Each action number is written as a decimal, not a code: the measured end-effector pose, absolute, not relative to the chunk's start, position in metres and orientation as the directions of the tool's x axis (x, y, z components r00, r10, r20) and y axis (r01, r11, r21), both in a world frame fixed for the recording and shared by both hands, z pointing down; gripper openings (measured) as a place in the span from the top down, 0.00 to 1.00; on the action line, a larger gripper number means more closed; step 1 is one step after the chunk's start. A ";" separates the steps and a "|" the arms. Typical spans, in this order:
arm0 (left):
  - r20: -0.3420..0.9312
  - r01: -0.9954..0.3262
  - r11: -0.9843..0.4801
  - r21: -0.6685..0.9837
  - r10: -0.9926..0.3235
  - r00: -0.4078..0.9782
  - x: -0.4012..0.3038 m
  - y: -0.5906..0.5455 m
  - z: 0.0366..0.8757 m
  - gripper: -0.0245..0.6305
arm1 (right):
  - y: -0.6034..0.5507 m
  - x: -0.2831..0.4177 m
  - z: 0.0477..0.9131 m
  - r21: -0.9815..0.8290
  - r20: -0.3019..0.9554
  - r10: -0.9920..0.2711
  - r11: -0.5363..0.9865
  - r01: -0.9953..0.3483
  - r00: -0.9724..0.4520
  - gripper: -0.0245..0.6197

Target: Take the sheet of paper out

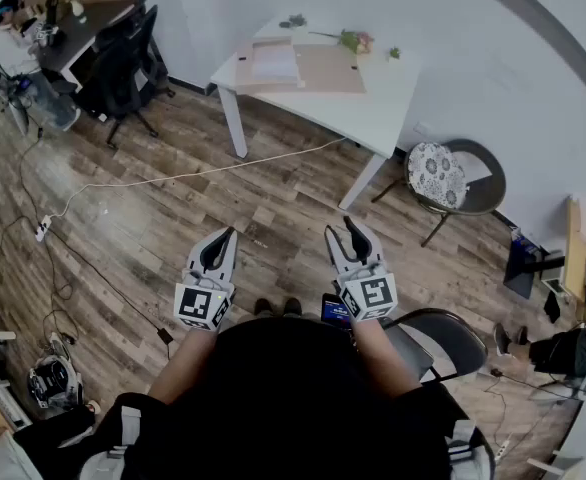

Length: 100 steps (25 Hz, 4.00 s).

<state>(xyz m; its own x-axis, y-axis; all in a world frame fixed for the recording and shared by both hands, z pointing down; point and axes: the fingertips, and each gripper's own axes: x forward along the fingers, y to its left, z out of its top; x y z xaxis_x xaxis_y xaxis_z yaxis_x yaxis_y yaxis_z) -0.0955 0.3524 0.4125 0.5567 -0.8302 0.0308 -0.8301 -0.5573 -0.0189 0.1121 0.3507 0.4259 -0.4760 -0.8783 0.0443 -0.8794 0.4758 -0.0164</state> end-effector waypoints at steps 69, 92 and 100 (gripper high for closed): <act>0.056 -0.821 -0.566 0.076 -0.819 0.571 -0.133 -0.047 0.457 0.96 | -0.021 0.121 0.413 -0.110 0.037 -0.857 0.508 -0.855 -0.514 0.76; 0.116 -0.841 -0.539 0.052 -0.833 0.541 -0.152 -0.272 0.459 0.96 | -0.284 0.088 0.467 -0.210 0.161 -0.778 0.574 -0.791 -0.607 0.71; 0.158 -0.825 -0.563 0.041 -0.812 0.562 -0.138 -0.337 0.469 0.96 | -0.358 0.101 0.511 -0.360 0.265 -0.735 0.524 -0.772 -0.623 0.70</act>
<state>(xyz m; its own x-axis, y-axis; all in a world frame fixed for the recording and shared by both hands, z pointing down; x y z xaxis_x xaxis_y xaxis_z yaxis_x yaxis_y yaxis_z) -0.1382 -0.3375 0.4693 0.5621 -0.8118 0.1580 -0.8251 -0.5635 0.0406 0.1015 -0.3584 0.5113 -0.6234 -0.7354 0.2654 -0.7717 0.5242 -0.3602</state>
